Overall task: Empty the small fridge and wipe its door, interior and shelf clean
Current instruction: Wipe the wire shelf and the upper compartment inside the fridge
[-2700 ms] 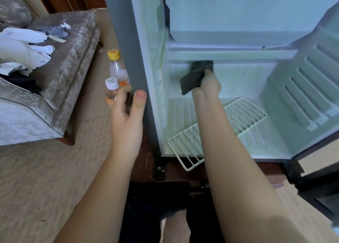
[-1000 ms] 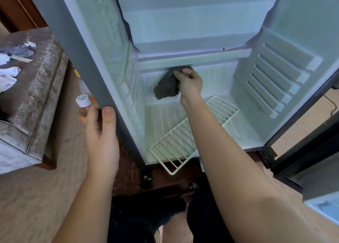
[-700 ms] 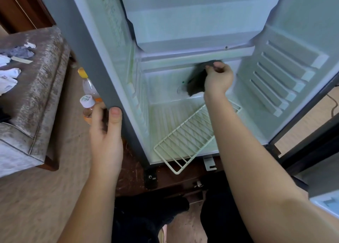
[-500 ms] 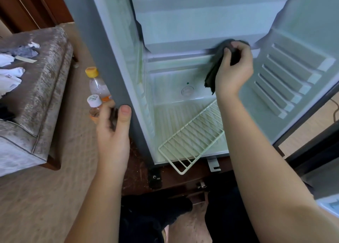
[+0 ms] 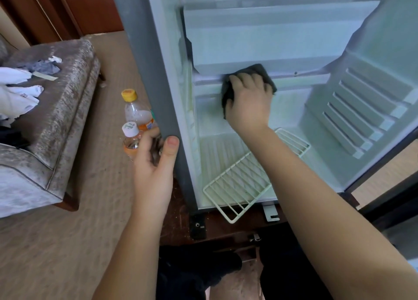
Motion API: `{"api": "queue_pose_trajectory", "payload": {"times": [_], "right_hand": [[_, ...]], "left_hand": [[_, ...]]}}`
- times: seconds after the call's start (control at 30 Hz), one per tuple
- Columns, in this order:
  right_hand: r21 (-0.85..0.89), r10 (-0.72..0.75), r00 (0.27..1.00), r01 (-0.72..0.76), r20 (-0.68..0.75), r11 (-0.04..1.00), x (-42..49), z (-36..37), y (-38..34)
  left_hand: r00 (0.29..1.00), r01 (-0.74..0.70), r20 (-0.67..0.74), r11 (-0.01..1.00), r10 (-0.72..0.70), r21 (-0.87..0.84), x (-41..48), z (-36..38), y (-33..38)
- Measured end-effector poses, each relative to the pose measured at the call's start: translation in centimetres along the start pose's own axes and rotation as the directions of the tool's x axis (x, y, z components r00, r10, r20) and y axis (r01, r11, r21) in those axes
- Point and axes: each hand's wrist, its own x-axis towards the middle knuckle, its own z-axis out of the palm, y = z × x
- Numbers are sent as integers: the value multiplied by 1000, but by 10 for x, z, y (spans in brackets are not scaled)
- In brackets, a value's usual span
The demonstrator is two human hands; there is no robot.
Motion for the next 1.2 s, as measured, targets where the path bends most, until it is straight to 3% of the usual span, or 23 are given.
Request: {"api": "queue_pose_trajectory", "payload": {"times": [0.17,0.3,0.4,0.53,0.73,0.83,0.93,0.97,1.03,1.1,1.13,1.2], "right_hand": [[4,-94,943,98,319,995,8,-8,-41],[-182,-85,916,168,392,969,12,-5,-52],[-205,-57,947,126,316,971,8,4,-60],[-41,-17,982,25,188,999,3,12,-52],[-43,-43,980,52,193,998,5,11,-53],[36,-156,982,153,104,988,5,9,-40],[249,-345,933,359,-100,899,-2,5,-17],[348,-343,933,358,-106,867,-9,2,-9],[577,-100,995,92,-19,812,-22,-12,-2],[658,228,971,-218,72,720,-26,-20,2],[662,321,944,-288,75,692,-25,-20,3],[636,353,935,-284,19,718,-21,-17,1]], "left_hand": [[1000,6,-12,1000,-6,15,-2,2,3],[1000,18,-24,1000,-17,12,-3,4,6],[999,31,-36,998,-30,49,-5,5,7],[998,41,-54,999,-39,30,-9,12,13],[996,16,-90,998,-10,63,-6,14,8],[997,16,-71,997,-10,73,-5,13,9],[998,24,-60,997,-19,75,-3,8,7],[998,29,-55,997,-25,71,-2,7,7],[998,32,-53,997,-28,66,-2,6,6],[998,28,-58,998,-24,64,-3,7,6],[998,24,-57,998,-21,63,-3,7,5],[999,20,-48,998,-17,63,-3,7,5]]}}
